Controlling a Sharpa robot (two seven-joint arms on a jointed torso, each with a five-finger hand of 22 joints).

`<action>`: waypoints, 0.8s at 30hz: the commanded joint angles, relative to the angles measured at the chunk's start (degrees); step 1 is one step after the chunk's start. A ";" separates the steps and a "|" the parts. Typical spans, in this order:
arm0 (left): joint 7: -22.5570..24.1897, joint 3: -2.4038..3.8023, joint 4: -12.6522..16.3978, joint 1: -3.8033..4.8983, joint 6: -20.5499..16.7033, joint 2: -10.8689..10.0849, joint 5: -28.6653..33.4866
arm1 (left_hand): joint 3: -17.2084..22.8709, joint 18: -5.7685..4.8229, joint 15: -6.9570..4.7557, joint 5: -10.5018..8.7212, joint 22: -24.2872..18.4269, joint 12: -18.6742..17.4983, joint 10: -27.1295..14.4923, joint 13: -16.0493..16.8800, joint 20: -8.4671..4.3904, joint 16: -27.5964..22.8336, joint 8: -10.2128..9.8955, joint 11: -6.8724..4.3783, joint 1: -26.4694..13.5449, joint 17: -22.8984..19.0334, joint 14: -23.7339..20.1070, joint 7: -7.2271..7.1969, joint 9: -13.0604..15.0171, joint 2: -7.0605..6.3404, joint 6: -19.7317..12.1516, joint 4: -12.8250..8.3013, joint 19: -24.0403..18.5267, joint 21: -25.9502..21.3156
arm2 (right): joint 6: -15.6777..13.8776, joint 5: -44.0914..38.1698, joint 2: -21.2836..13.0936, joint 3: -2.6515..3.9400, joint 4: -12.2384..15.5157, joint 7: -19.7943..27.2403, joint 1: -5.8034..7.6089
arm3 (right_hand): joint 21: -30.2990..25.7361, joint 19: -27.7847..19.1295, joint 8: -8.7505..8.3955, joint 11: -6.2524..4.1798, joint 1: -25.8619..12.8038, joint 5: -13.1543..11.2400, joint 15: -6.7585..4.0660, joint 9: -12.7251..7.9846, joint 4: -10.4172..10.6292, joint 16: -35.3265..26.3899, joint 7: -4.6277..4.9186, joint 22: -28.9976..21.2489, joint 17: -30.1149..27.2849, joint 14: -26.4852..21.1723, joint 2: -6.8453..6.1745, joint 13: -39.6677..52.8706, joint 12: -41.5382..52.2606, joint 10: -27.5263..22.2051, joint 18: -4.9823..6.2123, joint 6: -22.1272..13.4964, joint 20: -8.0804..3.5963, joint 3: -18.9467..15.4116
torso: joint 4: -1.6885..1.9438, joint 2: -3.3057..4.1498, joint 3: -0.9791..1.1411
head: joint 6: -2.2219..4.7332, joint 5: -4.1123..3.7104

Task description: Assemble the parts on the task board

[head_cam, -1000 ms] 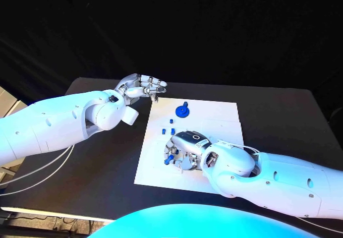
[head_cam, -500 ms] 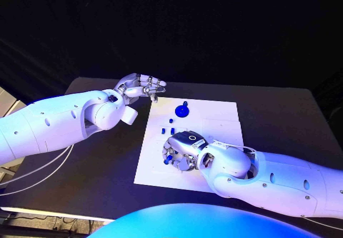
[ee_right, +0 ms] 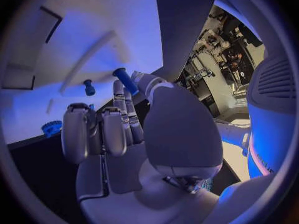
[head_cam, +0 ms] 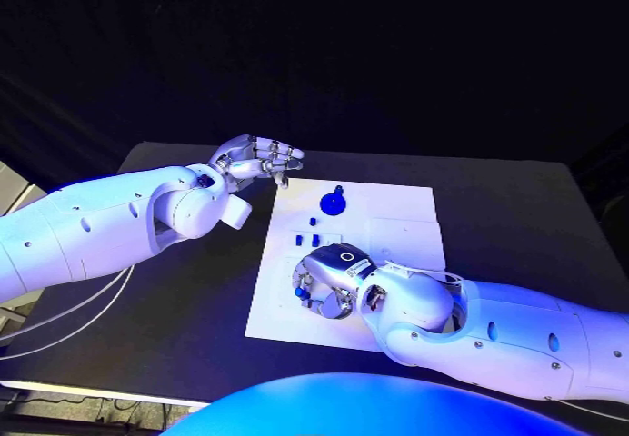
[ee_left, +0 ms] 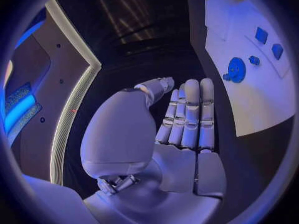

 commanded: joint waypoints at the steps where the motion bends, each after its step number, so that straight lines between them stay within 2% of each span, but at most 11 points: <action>1: 0.11 0.02 0.10 0.00 1.06 0.02 0.32 | -0.01 0.88 0.16 0.39 -0.08 0.27 -0.38 -0.08 0.02 -0.27 -0.13 0.04 0.10 -0.05 0.15 0.14 -0.05 0.44 -0.14 -0.40 0.11 -0.22 | -1.02 -0.84 -0.22 -0.06 0.09 -0.11 -0.14 | -2.36 0.73 -1.04 0.35 0.47 -0.05 0.74 -0.41 -0.20 -0.92 0.05 7.73 -1.44 1.59 -0.22 -0.20 -0.60 -2.00 0.61 -1.25 0.52 -1.40 | -0.03 0.02 0.02 | 0.02 -0.07; 5: 0.06 0.01 0.08 0.00 1.14 0.00 0.32 | -0.01 0.88 0.16 0.39 -0.08 0.27 -0.38 -0.08 0.02 -0.27 -0.13 0.04 0.10 -0.05 0.15 0.14 -0.05 0.44 -0.14 -0.40 0.11 -0.22 | -2.19 -0.91 -0.50 -0.06 0.30 -0.02 -0.16 | -5.87 -0.42 -2.03 0.81 1.16 -0.05 1.15 -0.87 -0.16 -1.86 -0.45 6.11 -3.14 0.87 0.03 -0.35 -0.40 -4.41 1.26 -2.32 0.90 -3.63 | -0.03 -0.02 0.06 | 0.15 -0.18; 7: 0.02 0.00 0.08 0.00 1.20 -0.01 0.32 | -0.01 0.88 0.16 0.39 -0.08 0.27 -0.38 -0.08 0.02 -0.27 -0.13 0.04 0.10 -0.05 0.15 0.14 -0.05 0.44 -0.14 -0.40 0.11 -0.22 | -3.15 -0.94 -0.69 -0.06 0.50 0.14 -0.18 | -8.84 -1.37 -2.70 1.21 2.07 -0.04 1.35 -1.19 0.32 -2.82 -0.57 4.71 -4.88 0.10 0.64 -0.44 0.26 -6.45 1.74 -2.95 1.30 -6.45 | -0.01 -0.02 0.07 | 0.17 -0.20; 8: 0.01 -0.01 0.07 0.00 1.21 -0.02 0.32 | -0.01 0.88 0.16 0.39 -0.08 0.27 -0.38 -0.08 0.02 -0.27 -0.13 0.04 0.10 -0.05 0.15 0.14 -0.05 0.44 -0.14 -0.40 0.11 -0.22 | -3.62 -0.94 -0.79 -0.06 0.61 0.21 -0.20 | -10.97 -1.92 -3.16 1.58 3.47 -0.03 1.67 -1.40 1.16 -3.38 -0.96 3.66 -6.03 -0.43 1.55 -0.47 1.45 -8.14 2.11 -3.27 1.58 -10.31 | -0.01 -0.02 0.08 | 0.19 -0.24; 10: -0.02 -0.03 0.05 0.00 1.23 -0.02 0.32 | -0.01 0.88 0.16 0.39 -0.08 0.27 -0.38 -0.08 0.02 -0.27 -0.13 0.04 0.10 -0.05 0.15 0.14 -0.05 0.44 -0.14 -0.40 0.11 -0.22 | -4.77 -0.95 -1.14 -0.06 0.98 0.39 -0.22 | -14.12 -2.70 -3.90 1.85 5.69 0.15 2.05 -1.76 2.73 -3.96 -1.28 2.11 -7.42 -1.06 2.56 -0.65 2.88 -10.69 2.63 -4.00 1.72 -14.28 | -0.02 -0.01 0.09 | 0.27 -0.31; 13: -0.03 -0.06 0.03 -0.01 1.24 -0.04 0.32 | -0.01 0.88 0.16 0.39 -0.08 0.27 -0.38 -0.08 0.02 -0.27 -0.13 0.04 0.10 -0.05 0.15 0.14 -0.05 0.44 -0.14 -0.40 0.11 -0.22 | -6.08 -0.96 -1.86 -0.05 1.64 0.57 -0.23 | -15.69 -2.82 -4.38 2.02 8.28 0.13 2.17 -1.98 5.53 -4.18 -1.67 1.30 -8.51 -1.48 2.99 -0.79 5.18 -13.15 2.81 -4.27 1.90 -18.02 | -0.05 -0.03 0.10 | 0.37 -0.43; 17: -0.04 -0.09 -0.01 -0.01 1.25 -0.05 0.32 | -0.01 0.88 0.16 0.39 -0.08 0.27 -0.38 -0.08 0.02 -0.27 -0.13 0.04 0.10 -0.05 0.15 0.14 -0.05 0.44 -0.14 -0.40 0.11 -0.22 | -7.60 -0.95 -3.67 0.07 3.08 0.71 -0.18 | -16.53 -3.01 -4.52 2.11 8.91 0.05 2.24 -2.04 6.16 -4.42 -1.75 0.90 -9.14 -1.76 2.89 -0.86 5.92 -13.98 2.93 -4.35 1.95 -19.01 | -0.11 -0.11 0.06 | 0.48 -0.71; 21: -0.05 -0.12 -0.05 -0.02 1.24 -0.07 0.32 | -0.02 0.88 0.16 0.39 -0.09 0.32 -0.43 -0.09 0.02 -0.30 -0.17 0.04 0.10 -0.06 0.14 0.14 -0.09 0.42 -0.24 -0.44 0.09 -0.22 | -9.43 -0.33 -6.61 0.45 5.09 1.08 0.21 | -16.75 -3.05 -4.56 2.11 8.97 -0.06 2.25 -2.05 6.25 -4.53 -1.81 0.79 -9.41 -1.86 2.84 -0.86 6.26 -14.10 2.96 -4.35 1.97 -19.38 | -0.18 -0.09 0.06 | 0.81 -1.15; 24: -0.04 -0.14 -0.05 -0.03 1.21 -0.11 0.32 | -0.02 0.88 0.16 0.39 -0.09 0.32 -0.43 -0.09 0.02 -0.30 -0.17 0.04 0.10 -0.06 0.14 0.14 -0.09 0.42 -0.24 -0.44 0.09 -0.22 | -11.16 2.39 -9.54 0.83 6.74 1.71 0.92 | -16.20 -2.69 -4.41 1.70 9.11 -0.14 1.95 -2.02 6.26 -4.20 -1.38 1.04 -9.10 -1.62 3.16 -0.58 8.14 -13.11 2.88 -3.83 1.79 -19.69 | -0.19 -0.10 0.04 | 1.04 -1.71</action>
